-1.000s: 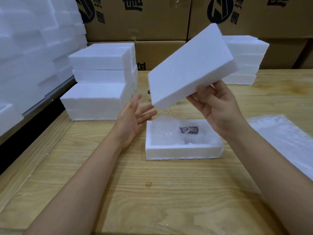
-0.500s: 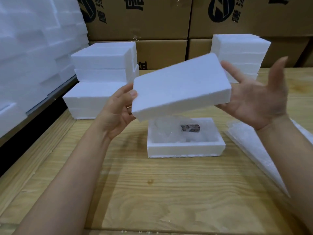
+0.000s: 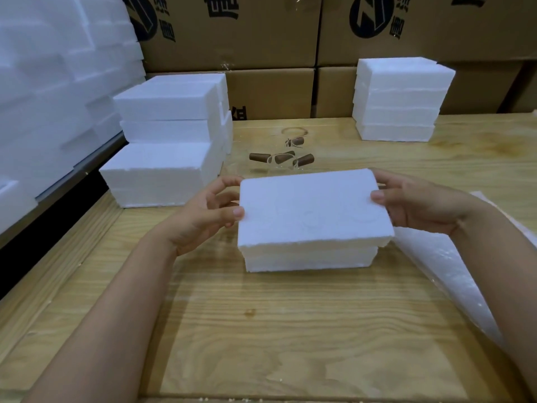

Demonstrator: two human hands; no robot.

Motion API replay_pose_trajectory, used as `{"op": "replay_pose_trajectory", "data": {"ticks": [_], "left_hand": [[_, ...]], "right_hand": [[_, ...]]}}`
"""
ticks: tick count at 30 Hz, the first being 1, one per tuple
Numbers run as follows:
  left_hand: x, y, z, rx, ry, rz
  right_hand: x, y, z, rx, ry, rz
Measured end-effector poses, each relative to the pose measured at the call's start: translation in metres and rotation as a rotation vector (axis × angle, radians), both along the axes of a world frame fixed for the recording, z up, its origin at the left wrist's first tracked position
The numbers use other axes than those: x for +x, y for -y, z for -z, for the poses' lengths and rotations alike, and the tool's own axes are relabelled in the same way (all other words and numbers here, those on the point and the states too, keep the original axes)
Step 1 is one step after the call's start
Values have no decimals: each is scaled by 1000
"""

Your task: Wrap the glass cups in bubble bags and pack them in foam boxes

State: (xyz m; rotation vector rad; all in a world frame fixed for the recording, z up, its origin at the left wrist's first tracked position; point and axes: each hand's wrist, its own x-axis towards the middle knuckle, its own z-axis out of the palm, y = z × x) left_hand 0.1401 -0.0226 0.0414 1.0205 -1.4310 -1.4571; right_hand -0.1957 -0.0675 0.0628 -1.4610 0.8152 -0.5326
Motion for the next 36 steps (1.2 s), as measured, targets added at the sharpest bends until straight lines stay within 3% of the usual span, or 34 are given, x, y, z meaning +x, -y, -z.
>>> {"op": "replay_pose_trajectory", "data": {"ticks": [12, 15, 21, 26, 31, 34, 36], "left_hand": [[-7, 6, 11, -47, 53, -29], [-9, 4, 9, -81, 98, -24], [-12, -1, 10, -126, 58, 16], [-7, -14, 17, -301, 170, 19], [-15, -22, 29, -405, 366, 100], [-12, -16, 33, -421, 446, 71], [-11, -16, 34, -416, 444, 65]], "right_hand": [[0, 1, 14, 29, -86, 35], [-1, -1, 15, 86, -30, 29], [-1, -10, 14, -196, -108, 137], [1, -30, 21, -501, 94, 308], [7, -48, 43, -534, -117, 74], [10, -46, 53, -604, -281, 87], [11, -46, 54, -614, -280, 111]]}}
